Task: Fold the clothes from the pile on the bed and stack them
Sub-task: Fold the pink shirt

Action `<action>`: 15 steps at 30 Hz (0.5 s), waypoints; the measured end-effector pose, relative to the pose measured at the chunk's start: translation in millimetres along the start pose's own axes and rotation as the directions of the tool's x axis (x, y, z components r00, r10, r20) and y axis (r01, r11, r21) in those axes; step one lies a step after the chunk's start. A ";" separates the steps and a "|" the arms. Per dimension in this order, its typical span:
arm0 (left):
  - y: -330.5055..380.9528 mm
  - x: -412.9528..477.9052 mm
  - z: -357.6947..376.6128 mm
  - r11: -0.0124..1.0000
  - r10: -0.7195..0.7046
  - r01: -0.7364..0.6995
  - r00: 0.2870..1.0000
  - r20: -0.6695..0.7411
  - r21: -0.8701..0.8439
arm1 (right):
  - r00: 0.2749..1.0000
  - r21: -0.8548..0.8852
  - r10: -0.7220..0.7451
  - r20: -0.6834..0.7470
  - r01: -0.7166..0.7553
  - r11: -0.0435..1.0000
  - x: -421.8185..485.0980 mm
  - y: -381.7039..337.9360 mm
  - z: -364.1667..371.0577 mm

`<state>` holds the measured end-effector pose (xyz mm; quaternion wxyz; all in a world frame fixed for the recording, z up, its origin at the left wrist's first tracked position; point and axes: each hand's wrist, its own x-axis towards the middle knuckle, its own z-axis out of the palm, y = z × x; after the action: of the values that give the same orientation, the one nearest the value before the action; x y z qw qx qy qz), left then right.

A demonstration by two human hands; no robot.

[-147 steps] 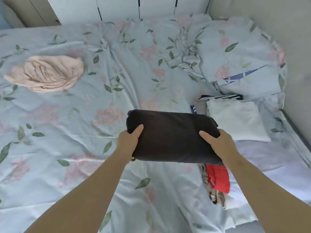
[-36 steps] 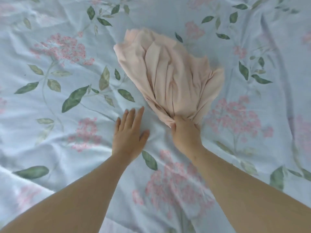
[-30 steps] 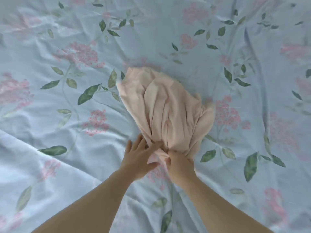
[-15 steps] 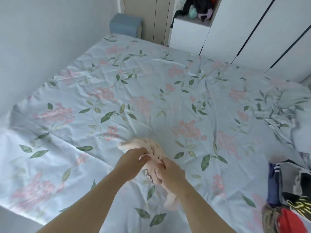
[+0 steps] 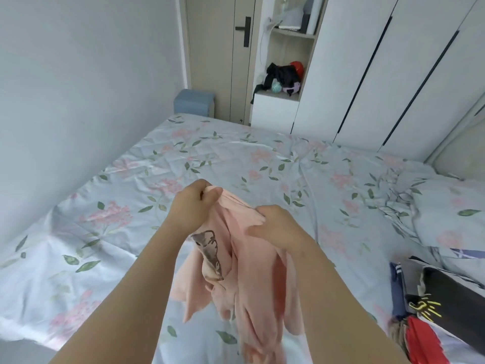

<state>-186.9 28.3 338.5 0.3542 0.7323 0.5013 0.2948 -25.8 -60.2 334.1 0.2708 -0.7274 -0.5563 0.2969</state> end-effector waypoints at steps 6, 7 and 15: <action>-7.9 1.8 -27.8 0.996 -0.064 0.054 0.988 -0.139 -0.077 | 0.971 0.078 0.064 -0.232 -0.047 0.996 -3.9 7.7 -11.0; -9.4 0.2 -29.4 0.994 -0.078 0.065 0.986 -0.151 -0.089 | 0.966 0.136 0.064 -0.252 -0.030 0.990 -3.4 3.3 -12.2; -11.6 7.5 -58.0 0.980 -0.032 -0.005 0.983 -0.182 -0.199 | 0.965 0.377 0.038 -0.260 0.065 0.924 3.7 -27.2 -30.0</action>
<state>-236.2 51.1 363.0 0.3795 0.6595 0.5052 0.4073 -20.7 -52.2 373.6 0.4807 -0.6896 -0.4519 0.2987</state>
